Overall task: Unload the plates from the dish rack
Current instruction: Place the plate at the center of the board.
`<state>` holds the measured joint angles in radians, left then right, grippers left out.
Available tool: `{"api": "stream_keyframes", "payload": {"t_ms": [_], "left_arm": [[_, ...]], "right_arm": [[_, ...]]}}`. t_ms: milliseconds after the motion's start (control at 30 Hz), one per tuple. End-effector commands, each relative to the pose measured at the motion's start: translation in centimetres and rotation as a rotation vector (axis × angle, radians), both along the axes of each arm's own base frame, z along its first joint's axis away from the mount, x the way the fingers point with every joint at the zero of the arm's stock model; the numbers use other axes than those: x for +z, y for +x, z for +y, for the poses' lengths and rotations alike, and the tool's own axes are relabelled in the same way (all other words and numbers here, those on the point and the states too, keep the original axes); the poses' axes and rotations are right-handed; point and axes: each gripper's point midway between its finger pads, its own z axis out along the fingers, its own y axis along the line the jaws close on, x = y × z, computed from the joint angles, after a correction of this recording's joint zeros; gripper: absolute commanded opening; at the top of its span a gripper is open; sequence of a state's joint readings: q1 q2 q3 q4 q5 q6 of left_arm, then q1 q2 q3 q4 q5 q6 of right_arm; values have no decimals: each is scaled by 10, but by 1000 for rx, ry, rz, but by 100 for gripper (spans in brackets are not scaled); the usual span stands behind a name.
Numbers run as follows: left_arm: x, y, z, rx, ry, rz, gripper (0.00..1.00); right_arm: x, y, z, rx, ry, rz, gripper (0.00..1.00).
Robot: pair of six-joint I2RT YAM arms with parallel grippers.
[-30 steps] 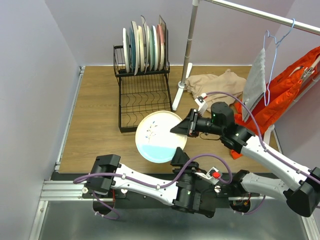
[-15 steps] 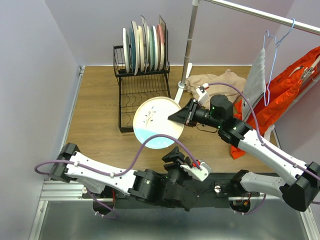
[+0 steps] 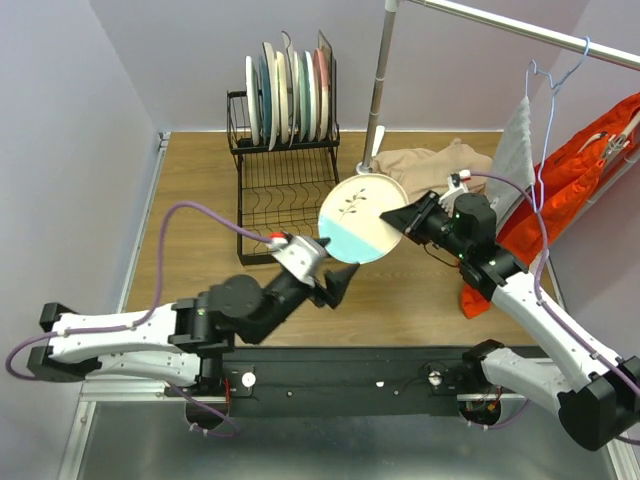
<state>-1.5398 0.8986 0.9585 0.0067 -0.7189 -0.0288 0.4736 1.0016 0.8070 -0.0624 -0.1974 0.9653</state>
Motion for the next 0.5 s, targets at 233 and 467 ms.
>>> {"api": "stream_keyframes", "payload": {"t_ms": [233, 467], "left_arm": [[37, 55, 93, 231, -202, 47, 82], [23, 74, 118, 359, -194, 61, 87]], "right_arm": [[-27, 15, -88, -337, -168, -6, 1], [-54, 14, -114, -444, -273, 38, 1]]}}
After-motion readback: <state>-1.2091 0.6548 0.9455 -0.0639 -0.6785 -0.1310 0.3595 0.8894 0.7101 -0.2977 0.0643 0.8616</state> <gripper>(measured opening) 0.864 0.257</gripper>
